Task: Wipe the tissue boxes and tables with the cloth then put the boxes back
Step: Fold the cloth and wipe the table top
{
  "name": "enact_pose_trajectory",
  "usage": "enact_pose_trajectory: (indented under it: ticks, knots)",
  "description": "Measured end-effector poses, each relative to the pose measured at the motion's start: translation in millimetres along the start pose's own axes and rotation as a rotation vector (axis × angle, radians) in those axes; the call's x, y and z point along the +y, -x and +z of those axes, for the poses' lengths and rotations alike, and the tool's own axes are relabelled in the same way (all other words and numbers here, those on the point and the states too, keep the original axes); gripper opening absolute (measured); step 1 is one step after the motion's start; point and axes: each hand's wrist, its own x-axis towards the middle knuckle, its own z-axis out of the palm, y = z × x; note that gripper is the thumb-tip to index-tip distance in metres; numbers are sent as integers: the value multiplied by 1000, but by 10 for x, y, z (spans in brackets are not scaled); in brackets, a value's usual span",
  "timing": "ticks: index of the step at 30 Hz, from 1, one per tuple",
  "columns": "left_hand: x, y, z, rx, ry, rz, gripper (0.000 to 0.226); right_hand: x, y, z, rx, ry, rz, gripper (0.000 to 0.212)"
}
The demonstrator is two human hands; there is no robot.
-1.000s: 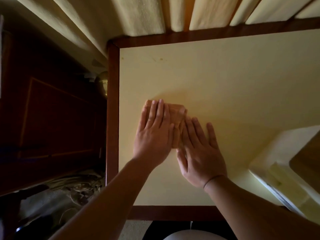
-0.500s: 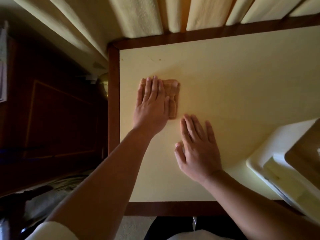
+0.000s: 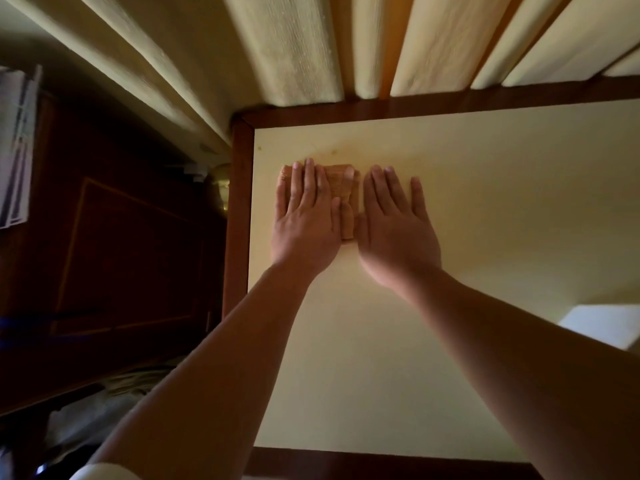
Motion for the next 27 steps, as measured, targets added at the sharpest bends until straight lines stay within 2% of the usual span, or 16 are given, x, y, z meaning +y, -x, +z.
enact_pose_trajectory:
  ticks: [8,12,15,19,24,27]
  knots:
    - [129,-851,-16,-24,-34,47,67,-31,-16,-19,43,-6,43,65]
    - [108,-671,-26,-17,-27,159,67,-21,-23,-22,40,-22,56,67]
    - [91,-454,-26,31,-17,113,62,-26,-31,-33,19,-23,76,68]
    - [255,-890,-49,-35,-24,5,66,-33,-54,-40,24,-23,88,69]
    - [515,-1022,-72,-156,-33,176,59,-11,-13,-71,17,-15,71,68]
    - [268,-796,-105,-162,14,205,70,-26,-35,-74,22,-27,75,68]
